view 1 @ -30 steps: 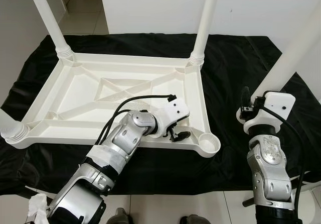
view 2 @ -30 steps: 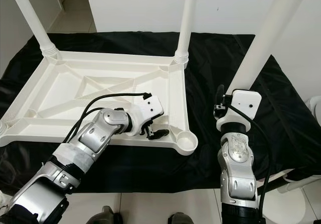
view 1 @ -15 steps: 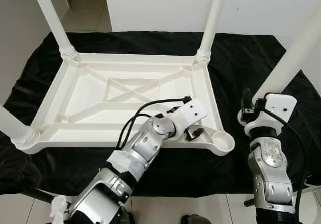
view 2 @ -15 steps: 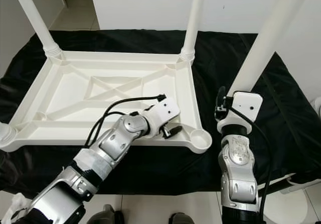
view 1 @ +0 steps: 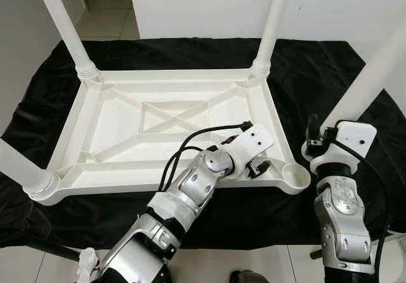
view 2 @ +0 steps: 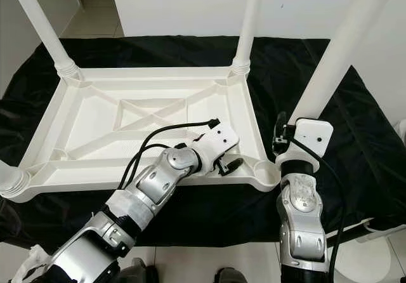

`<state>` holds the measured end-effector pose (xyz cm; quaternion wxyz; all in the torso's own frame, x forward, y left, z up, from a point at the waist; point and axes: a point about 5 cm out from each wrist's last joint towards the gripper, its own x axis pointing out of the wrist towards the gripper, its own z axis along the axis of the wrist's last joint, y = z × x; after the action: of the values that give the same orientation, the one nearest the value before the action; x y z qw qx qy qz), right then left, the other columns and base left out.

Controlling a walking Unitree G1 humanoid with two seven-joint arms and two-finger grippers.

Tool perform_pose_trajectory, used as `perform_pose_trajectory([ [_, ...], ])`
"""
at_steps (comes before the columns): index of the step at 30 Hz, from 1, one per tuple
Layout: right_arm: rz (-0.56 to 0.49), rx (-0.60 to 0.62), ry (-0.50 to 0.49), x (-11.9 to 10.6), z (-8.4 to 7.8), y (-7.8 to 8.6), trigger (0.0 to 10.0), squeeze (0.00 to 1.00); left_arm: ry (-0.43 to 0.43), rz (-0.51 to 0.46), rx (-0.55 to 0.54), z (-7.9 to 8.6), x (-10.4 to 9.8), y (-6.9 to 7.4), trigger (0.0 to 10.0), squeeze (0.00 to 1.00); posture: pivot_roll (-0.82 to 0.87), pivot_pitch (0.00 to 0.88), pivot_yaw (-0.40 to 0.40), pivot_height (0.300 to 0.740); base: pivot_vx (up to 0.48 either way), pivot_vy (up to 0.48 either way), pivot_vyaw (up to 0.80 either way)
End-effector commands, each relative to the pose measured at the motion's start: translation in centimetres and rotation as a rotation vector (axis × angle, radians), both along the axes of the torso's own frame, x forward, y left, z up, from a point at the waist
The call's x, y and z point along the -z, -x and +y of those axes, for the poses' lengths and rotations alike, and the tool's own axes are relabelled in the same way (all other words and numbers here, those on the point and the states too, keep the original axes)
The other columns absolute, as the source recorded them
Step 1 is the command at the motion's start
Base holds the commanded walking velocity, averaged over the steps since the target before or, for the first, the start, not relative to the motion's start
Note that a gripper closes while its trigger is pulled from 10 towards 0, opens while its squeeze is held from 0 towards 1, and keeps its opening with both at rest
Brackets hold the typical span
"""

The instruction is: Building children table

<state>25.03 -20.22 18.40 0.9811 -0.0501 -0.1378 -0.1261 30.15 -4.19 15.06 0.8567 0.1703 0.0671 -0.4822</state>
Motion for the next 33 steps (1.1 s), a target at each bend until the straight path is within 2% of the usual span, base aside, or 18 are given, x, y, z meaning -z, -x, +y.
perform_pose_trajectory([
  [1, 0.006, -0.001, 0.004, 0.1, 0.3, 0.2, 10.0, 0.00, 0.189, -0.068, 0.028, -1.2, -3.5, 0.5, 10.0, 0.00, -0.07, 0.059, 0.037, 0.740, 0.000, 0.000, 0.00],
  [2, 0.006, -0.001, 0.004, 0.1, 0.3, 0.2, 10.0, 0.00, 0.189, -0.068, 0.028, -1.2, -3.5, 0.5, 10.0, 0.00, -0.07, 0.059, 0.037, 0.740, 0.000, 0.000, 0.00],
  [4, 0.010, -0.009, 0.007, 0.3, 0.3, 0.1, 10.0, 0.00, 0.309, -0.048, 0.152, 0.6, -5.0, 1.1, 10.0, 0.00, -0.05, 0.051, 0.028, 0.740, 0.000, 0.000, 0.00],
  [6, 0.011, -0.013, 0.007, 0.3, 0.3, 0.0, 10.0, 0.00, 0.341, -0.035, 0.265, 1.8, -5.4, 1.9, 10.0, 0.00, -0.05, 0.050, 0.025, 0.740, 0.000, 0.000, 0.00],
  [7, 0.011, -0.013, 0.007, 0.3, 0.3, 0.0, 10.0, 0.00, 0.341, -0.035, 0.265, 1.8, -5.4, 1.9, 10.0, 0.00, -0.05, 0.050, 0.025, 0.740, 0.000, 0.000, 0.00],
  [9, 0.009, -0.021, 0.008, 0.2, 0.4, -0.3, 10.0, 0.00, 0.310, -0.011, 0.384, 2.8, -4.9, 3.1, 10.0, 0.00, -0.03, 0.050, 0.018, 0.740, 0.000, 0.000, 0.00],
  [13, 0.008, -0.024, 0.009, 0.2, 0.4, -0.4, 10.0, 0.00, 0.300, -0.006, 0.418, 3.1, -4.7, 3.5, 10.0, 0.00, -0.03, 0.050, 0.018, 0.740, 0.000, 0.000, 0.00],
  [15, 0.007, -0.027, 0.010, 0.1, 0.4, -0.6, 10.0, 0.00, 0.260, 0.038, 0.521, 3.7, -3.7, 4.8, 10.0, 0.00, -0.02, 0.053, 0.014, 0.740, 0.000, 0.000, 0.00],
  [16, 0.007, -0.027, 0.010, 0.1, 0.4, -0.6, 10.0, 0.00, 0.260, 0.038, 0.521, 3.7, -3.7, 4.8, 10.0, 0.00, -0.02, 0.053, 0.014, 0.740, 0.000, 0.000, 0.00],
  [18, 0.006, -0.029, 0.013, 0.1, 0.4, -0.7, 10.0, 0.00, 0.167, 0.033, 0.571, 3.8, -2.3, 5.6, 10.0, 0.00, -0.02, 0.056, 0.011, 0.740, 0.000, 0.000, 0.00],
  [19, 0.006, -0.029, 0.013, 0.1, 0.4, -0.7, 10.0, 0.00, 0.167, 0.033, 0.571, 3.8, -2.3, 5.6, 10.0, 0.00, -0.02, 0.056, 0.011, 0.740, 0.000, 0.000, 0.00],
  [22, 0.006, -0.030, 0.014, 0.0, 0.4, -0.8, 10.0, 0.00, 0.084, 0.002, 0.583, 3.8, -1.2, 5.8, 10.0, 0.00, -0.02, 0.056, 0.012, 0.740, 0.000, 0.000, 0.00],
  [24, 0.004, -0.028, 0.015, 0.0, 0.3, -0.8, 10.0, 0.00, -0.007, -0.039, 0.535, 3.5, 0.1, 5.3, 10.0, 0.00, -0.02, 0.058, 0.010, 0.740, 0.000, 0.000, 0.00],
  [26, 0.004, -0.028, 0.015, 0.0, 0.3, -0.8, 10.0, 0.00, -0.007, -0.039, 0.535, 3.5, 0.1, 5.3, 10.0, 0.00, -0.02, 0.058, 0.010, 0.740, 0.000, 0.000, 0.00],
  [27, 0.001, -0.026, 0.017, -0.1, 0.3, -0.8, 10.0, 0.00, -0.049, -0.059, 0.467, 3.3, 0.7, 4.5, 10.0, 0.00, -0.03, 0.059, 0.012, 0.740, 0.000, 0.000, 0.00],
  [28, 0.001, -0.026, 0.017, -0.1, 0.3, -0.8, 10.0, 0.00, -0.049, -0.059, 0.467, 3.3, 0.7, 4.5, 10.0, 0.00, -0.03, 0.059, 0.012, 0.740, 0.000, 0.000, 0.00],
  [31, -0.006, -0.020, 0.015, -0.3, 0.2, -0.8, 10.0, 0.00, -0.105, -0.098, 0.278, 2.7, 1.2, 2.1, 10.0, 0.00, -0.04, 0.060, 0.014, 0.740, 0.000, 0.000, 0.00],
  [33, -0.007, -0.020, 0.014, -0.3, 0.3, -0.8, 10.0, 0.00, -0.106, -0.096, 0.251, 2.6, 1.1, 1.8, 10.0, 0.00, -0.04, 0.060, 0.015, 0.740, 0.000, 0.000, 0.00],
])
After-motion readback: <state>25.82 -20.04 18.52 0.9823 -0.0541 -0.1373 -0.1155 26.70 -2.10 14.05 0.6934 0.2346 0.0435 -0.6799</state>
